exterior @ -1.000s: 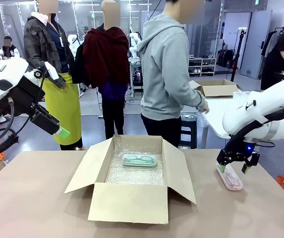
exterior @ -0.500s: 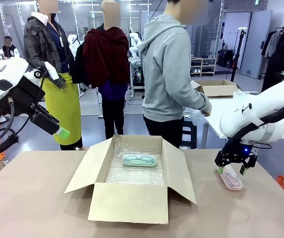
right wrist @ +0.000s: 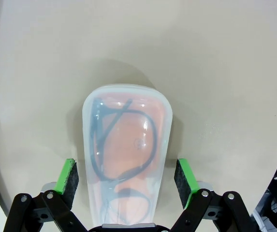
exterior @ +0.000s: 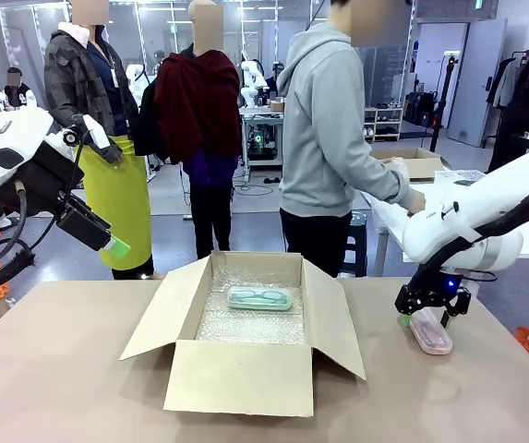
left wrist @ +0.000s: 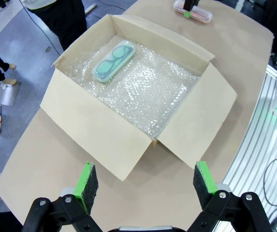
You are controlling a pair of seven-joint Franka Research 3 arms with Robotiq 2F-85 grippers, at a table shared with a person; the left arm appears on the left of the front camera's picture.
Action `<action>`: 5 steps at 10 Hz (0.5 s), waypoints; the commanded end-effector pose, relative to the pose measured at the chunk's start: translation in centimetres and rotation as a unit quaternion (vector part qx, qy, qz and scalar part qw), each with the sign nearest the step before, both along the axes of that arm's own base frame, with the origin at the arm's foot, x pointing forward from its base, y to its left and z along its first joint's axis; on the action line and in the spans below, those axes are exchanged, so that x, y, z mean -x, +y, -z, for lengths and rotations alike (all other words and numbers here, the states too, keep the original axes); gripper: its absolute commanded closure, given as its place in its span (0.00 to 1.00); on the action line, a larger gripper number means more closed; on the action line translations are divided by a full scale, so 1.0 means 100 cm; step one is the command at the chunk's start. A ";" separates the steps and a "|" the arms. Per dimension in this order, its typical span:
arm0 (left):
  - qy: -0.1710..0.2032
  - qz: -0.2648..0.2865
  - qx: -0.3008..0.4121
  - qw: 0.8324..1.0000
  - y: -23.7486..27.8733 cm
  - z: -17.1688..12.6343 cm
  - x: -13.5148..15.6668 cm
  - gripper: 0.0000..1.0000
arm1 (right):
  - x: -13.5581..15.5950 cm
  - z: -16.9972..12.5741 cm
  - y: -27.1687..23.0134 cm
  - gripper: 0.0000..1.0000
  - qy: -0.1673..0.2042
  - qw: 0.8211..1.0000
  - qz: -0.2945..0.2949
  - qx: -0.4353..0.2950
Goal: Pack the glasses set securely to prepare it for shipping.
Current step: Put the Glasses case from the right side of the table into the Package Box.
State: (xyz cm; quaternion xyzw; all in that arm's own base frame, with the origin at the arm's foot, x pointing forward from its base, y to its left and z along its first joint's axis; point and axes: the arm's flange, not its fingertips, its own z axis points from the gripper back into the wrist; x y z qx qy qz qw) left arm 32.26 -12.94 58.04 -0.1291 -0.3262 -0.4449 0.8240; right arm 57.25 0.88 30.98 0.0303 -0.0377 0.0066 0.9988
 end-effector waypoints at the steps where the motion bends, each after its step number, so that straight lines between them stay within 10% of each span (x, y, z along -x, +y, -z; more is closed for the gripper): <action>1: -0.005 0.000 0.003 1.000 0.001 -0.002 0.000 0.00 | -0.004 0.004 0.007 0.00 -0.004 1.000 0.015 0.013; 5: -0.005 0.000 0.003 1.000 0.001 -0.002 0.000 0.00 | -0.004 0.004 0.007 0.31 -0.002 1.000 0.011 0.017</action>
